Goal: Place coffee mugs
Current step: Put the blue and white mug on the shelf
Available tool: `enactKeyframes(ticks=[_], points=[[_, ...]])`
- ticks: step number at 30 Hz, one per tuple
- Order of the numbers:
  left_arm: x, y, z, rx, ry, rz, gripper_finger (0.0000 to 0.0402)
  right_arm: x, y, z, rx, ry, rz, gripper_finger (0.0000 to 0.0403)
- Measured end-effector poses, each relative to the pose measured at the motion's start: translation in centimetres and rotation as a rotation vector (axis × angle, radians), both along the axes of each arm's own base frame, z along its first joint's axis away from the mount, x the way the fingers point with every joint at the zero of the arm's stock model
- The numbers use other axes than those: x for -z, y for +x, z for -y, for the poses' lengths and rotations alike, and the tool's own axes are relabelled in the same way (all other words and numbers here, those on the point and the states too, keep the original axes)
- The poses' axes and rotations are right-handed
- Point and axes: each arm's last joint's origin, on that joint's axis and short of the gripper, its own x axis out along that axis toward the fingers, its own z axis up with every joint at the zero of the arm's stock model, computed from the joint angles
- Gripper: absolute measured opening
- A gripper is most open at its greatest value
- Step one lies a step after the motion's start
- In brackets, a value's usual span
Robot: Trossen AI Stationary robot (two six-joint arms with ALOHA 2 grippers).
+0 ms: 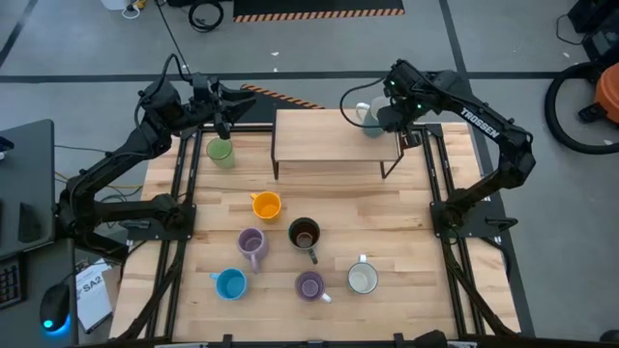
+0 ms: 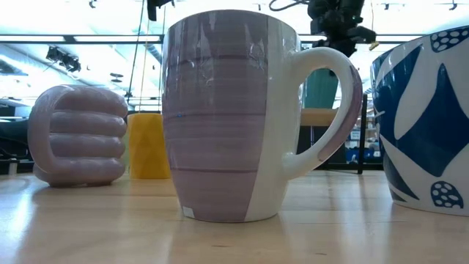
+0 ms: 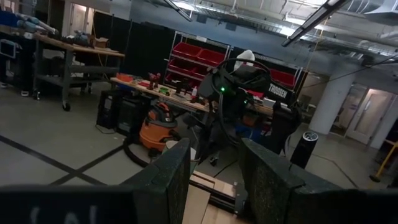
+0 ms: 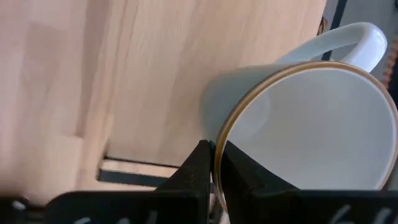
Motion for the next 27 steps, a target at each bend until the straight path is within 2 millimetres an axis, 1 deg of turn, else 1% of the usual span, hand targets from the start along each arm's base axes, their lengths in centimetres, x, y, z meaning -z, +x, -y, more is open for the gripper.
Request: enactKeyframes(ticks=[9,14,20,23,27], points=[[0.0,0.0,-0.1,-0.025,-0.011,0.005,0.0146,-0.8,0.6,-0.5,0.195,0.088,0.082,0.0025],[-0.2,-0.2,-0.2,-0.052,-0.019,0.031,0.0146,-1.1,1.9,-0.1,0.329,0.189,0.020,0.0024],[-0.4,-0.3,-0.2,-0.034,-0.022,0.052,0.0146,-1.5,4.1,1.5,0.544,0.232,0.009,0.0024],[-0.4,-0.2,-0.2,-0.020,-0.025,0.051,0.0146,-1.9,4.8,2.7,0.653,0.253,0.064,0.0024],[-0.4,-0.2,-0.1,0.013,-0.022,0.045,0.0146,-1.8,5.2,4.0,0.763,0.290,0.097,0.0024]])
